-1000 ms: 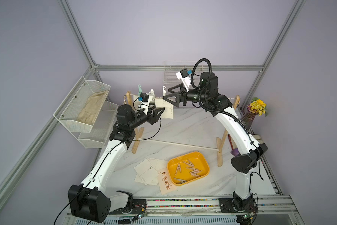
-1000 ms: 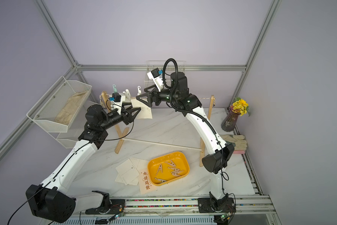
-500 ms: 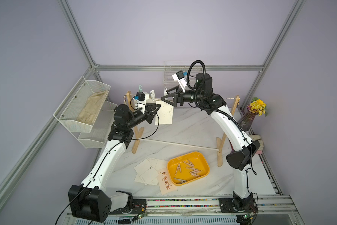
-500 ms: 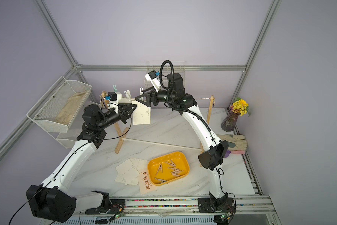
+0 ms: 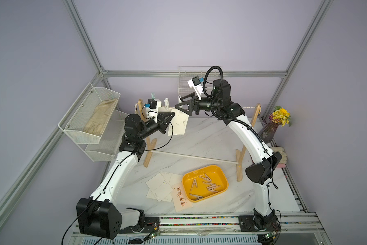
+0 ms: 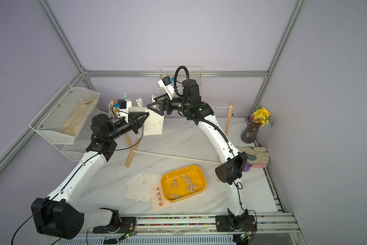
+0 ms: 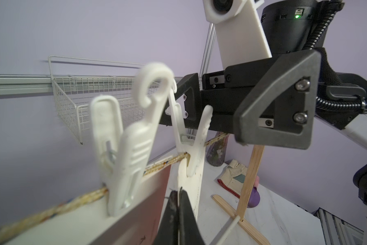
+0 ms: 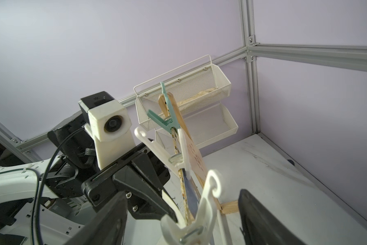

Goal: Remove the postcards from the strings
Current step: Pinch the postcard on the clothesline, then remove the clamp from the clothesline.

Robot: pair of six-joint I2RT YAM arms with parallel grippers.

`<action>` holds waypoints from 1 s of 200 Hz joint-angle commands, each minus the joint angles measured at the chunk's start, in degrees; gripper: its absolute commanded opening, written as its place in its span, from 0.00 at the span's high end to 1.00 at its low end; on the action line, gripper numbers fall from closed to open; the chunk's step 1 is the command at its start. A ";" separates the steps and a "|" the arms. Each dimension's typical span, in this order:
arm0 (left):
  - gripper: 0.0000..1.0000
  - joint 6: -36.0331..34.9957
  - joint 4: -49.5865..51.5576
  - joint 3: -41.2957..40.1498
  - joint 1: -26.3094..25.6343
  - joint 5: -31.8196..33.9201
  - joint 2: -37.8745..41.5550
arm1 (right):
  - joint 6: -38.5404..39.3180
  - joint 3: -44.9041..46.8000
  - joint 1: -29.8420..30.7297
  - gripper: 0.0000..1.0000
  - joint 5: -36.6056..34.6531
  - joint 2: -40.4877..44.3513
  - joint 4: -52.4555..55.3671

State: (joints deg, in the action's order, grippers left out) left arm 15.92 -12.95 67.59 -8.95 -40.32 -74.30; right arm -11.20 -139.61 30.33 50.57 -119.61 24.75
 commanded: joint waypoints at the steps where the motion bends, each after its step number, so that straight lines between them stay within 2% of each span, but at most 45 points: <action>1: 1.00 1.58 -3.11 -1.41 0.60 -0.63 -0.07 | -0.77 -1.32 -0.18 0.26 3.23 -1.06 -3.31; 23: 1.00 2.18 -3.27 -1.50 0.67 -0.10 -0.21 | -1.06 -0.66 -0.16 0.30 3.80 -1.00 -4.65; 59: 1.00 3.62 -4.31 -1.71 0.78 -0.11 -0.67 | 0.18 -0.14 -0.18 0.31 3.85 -0.80 -4.64; 118: 1.00 4.69 -4.69 -1.61 0.86 -0.29 -0.78 | 2.04 0.34 -0.18 0.41 3.49 -1.36 -4.54; 200: 1.00 5.96 -5.31 -1.42 0.95 -0.72 -1.09 | 2.99 0.82 -0.13 0.64 3.43 -1.88 -5.40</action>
State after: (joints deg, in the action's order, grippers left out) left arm 20.62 -15.68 67.57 -8.62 -40.58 -75.16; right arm -9.32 -139.57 30.24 53.36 -120.92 20.67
